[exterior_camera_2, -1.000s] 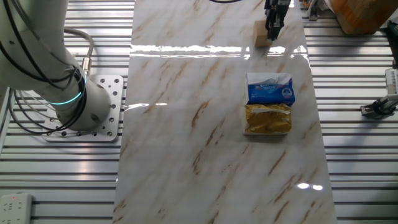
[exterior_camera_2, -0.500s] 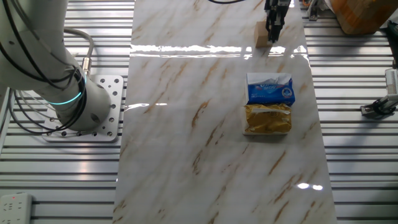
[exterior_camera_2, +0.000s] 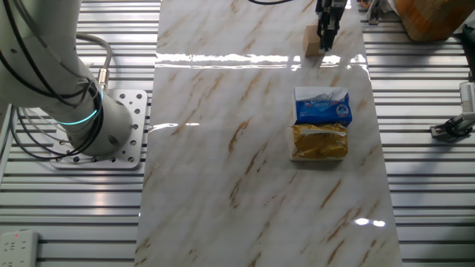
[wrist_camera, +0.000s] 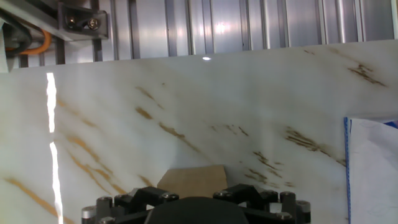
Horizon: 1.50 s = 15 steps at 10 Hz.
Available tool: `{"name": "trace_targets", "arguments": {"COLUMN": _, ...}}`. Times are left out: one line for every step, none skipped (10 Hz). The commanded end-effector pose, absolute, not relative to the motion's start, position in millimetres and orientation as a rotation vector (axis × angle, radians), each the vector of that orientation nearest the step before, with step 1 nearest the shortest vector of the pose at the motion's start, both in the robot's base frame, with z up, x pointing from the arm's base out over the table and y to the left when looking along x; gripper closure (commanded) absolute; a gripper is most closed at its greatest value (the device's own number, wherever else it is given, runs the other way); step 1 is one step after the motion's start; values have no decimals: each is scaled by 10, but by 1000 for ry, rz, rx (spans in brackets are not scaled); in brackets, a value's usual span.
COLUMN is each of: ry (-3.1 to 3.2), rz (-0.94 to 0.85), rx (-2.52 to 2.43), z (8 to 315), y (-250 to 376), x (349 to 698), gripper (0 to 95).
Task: Pick up the small block on the left and move it to the right
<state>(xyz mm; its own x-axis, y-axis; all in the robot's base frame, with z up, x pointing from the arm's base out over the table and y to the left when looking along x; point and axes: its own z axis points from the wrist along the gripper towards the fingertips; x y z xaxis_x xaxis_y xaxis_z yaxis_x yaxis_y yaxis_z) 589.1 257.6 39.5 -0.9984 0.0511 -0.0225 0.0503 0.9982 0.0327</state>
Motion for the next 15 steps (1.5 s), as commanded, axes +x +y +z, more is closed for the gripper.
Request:
{"name": "trace_targets", "arguments": {"ry": 3117, "rz": 51, "rx": 80, "z": 392, "y": 2577, "x": 5893, "gripper": 190}}
{"name": "trace_targets", "arguments": {"ry": 3117, "rz": 52, "rx": 81, "z": 392, "y": 2577, "x": 5893, "gripper": 190}}
{"name": "trace_targets", "arguments": {"ry": 3118, "rz": 52, "rx": 82, "z": 392, "y": 2577, "x": 5893, "gripper": 190}}
{"name": "trace_targets", "arguments": {"ry": 3118, "rz": 53, "rx": 83, "z": 392, "y": 2577, "x": 5893, "gripper": 190}}
{"name": "trace_targets", "arguments": {"ry": 3118, "rz": 55, "rx": 84, "z": 392, "y": 2577, "x": 5893, "gripper": 190}}
{"name": "trace_targets", "arguments": {"ry": 3119, "rz": 55, "rx": 83, "z": 392, "y": 2577, "x": 5893, "gripper": 190}}
{"name": "trace_targets", "arguments": {"ry": 3119, "rz": 56, "rx": 84, "z": 392, "y": 2577, "x": 5893, "gripper": 190}}
{"name": "trace_targets", "arguments": {"ry": 3120, "rz": 57, "rx": 88, "z": 392, "y": 2578, "x": 5893, "gripper": 190}}
{"name": "trace_targets", "arguments": {"ry": 3118, "rz": 57, "rx": 90, "z": 393, "y": 2577, "x": 5894, "gripper": 190}}
{"name": "trace_targets", "arguments": {"ry": 3112, "rz": 58, "rx": 92, "z": 400, "y": 2576, "x": 5895, "gripper": 190}}
{"name": "trace_targets", "arguments": {"ry": 3113, "rz": 61, "rx": 92, "z": 409, "y": 2573, "x": 5897, "gripper": 190}}
{"name": "trace_targets", "arguments": {"ry": 3114, "rz": 69, "rx": 94, "z": 413, "y": 2572, "x": 5898, "gripper": 190}}
{"name": "trace_targets", "arguments": {"ry": 3110, "rz": 72, "rx": 97, "z": 417, "y": 2571, "x": 5900, "gripper": 190}}
{"name": "trace_targets", "arguments": {"ry": 3110, "rz": 72, "rx": 106, "z": 446, "y": 2564, "x": 5907, "gripper": 190}}
{"name": "trace_targets", "arguments": {"ry": 3122, "rz": 71, "rx": 122, "z": 567, "y": 2537, "x": 5932, "gripper": 380}}
